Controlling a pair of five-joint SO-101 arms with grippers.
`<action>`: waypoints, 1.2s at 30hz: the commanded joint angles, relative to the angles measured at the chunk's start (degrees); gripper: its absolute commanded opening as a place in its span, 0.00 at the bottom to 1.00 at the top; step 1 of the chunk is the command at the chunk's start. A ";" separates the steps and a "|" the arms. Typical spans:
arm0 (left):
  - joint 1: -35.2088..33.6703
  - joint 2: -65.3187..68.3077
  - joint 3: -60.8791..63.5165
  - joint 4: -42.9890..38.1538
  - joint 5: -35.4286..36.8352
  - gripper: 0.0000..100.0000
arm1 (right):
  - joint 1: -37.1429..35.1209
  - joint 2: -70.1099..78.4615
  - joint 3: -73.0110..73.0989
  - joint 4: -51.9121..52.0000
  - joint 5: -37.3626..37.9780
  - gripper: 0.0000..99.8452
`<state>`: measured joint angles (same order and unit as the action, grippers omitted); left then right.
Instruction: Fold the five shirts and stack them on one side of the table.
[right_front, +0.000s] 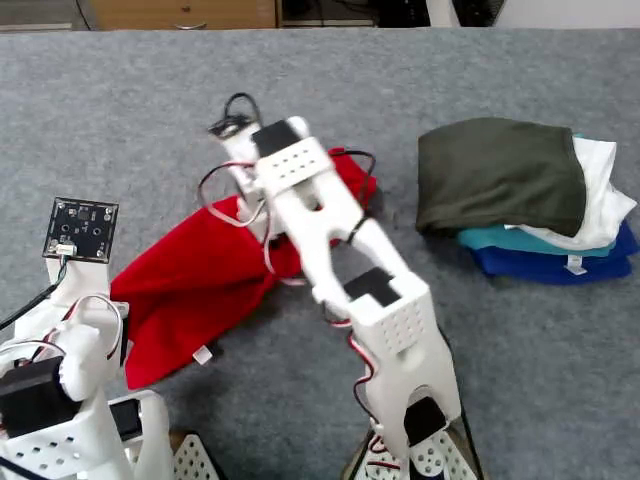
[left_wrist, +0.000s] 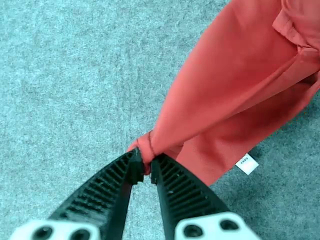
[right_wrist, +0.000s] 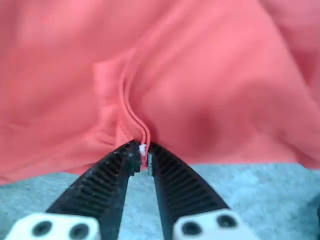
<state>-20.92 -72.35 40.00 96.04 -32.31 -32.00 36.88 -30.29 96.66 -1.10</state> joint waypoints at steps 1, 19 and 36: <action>-0.09 -0.13 -0.79 0.09 0.44 0.02 | 4.70 -4.53 -0.57 2.29 2.55 0.00; 0.18 -0.22 -0.35 -1.49 0.26 0.02 | 28.53 -49.63 52.09 -4.40 13.10 0.00; 0.26 -0.13 -0.62 -3.16 0.18 0.02 | 25.80 -102.90 71.60 -24.62 19.69 0.26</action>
<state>-20.92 -72.62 40.00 93.76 -32.31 -3.08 -65.27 42.86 76.44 21.32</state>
